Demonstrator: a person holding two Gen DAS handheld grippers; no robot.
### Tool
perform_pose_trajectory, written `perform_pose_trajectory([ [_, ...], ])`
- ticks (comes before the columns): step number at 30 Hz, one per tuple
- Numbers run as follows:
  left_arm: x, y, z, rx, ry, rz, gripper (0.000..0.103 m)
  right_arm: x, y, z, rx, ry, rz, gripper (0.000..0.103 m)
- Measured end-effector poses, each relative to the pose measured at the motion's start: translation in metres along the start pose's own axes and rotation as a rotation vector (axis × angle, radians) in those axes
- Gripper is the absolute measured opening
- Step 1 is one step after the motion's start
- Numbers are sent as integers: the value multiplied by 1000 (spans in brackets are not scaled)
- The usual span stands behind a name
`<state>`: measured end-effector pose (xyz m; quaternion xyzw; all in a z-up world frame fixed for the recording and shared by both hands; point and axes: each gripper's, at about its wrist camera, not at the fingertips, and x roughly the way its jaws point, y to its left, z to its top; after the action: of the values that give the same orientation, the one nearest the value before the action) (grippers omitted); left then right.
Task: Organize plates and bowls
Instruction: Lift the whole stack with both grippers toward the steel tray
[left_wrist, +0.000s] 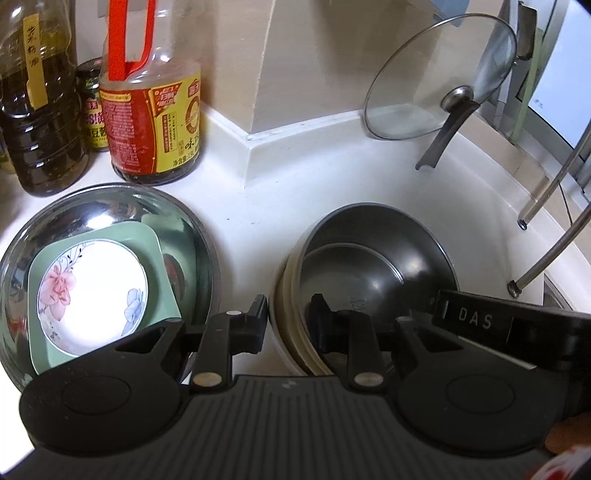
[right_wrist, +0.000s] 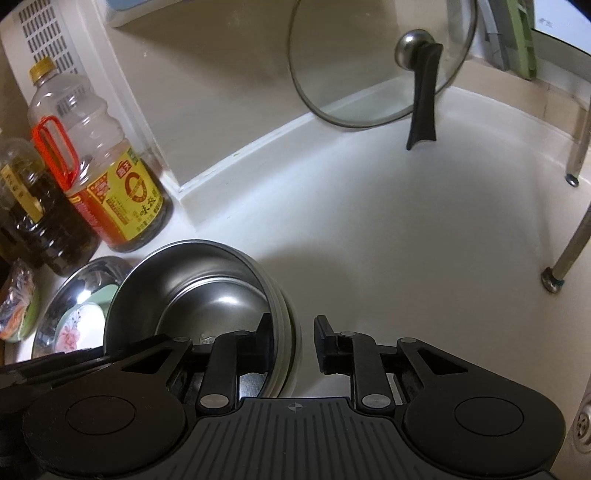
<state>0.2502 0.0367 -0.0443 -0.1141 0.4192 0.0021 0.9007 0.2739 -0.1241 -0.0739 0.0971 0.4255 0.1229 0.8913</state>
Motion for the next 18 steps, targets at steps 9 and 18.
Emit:
perform_pose_trajectory([
  [9,-1,5,-3,2,-19,-34,27,-2,-2,-5,32,-32,1,23],
  [18,-2,6,-7,-25,-46,-46,26,-5,-4,-12,41,-61,32,19],
])
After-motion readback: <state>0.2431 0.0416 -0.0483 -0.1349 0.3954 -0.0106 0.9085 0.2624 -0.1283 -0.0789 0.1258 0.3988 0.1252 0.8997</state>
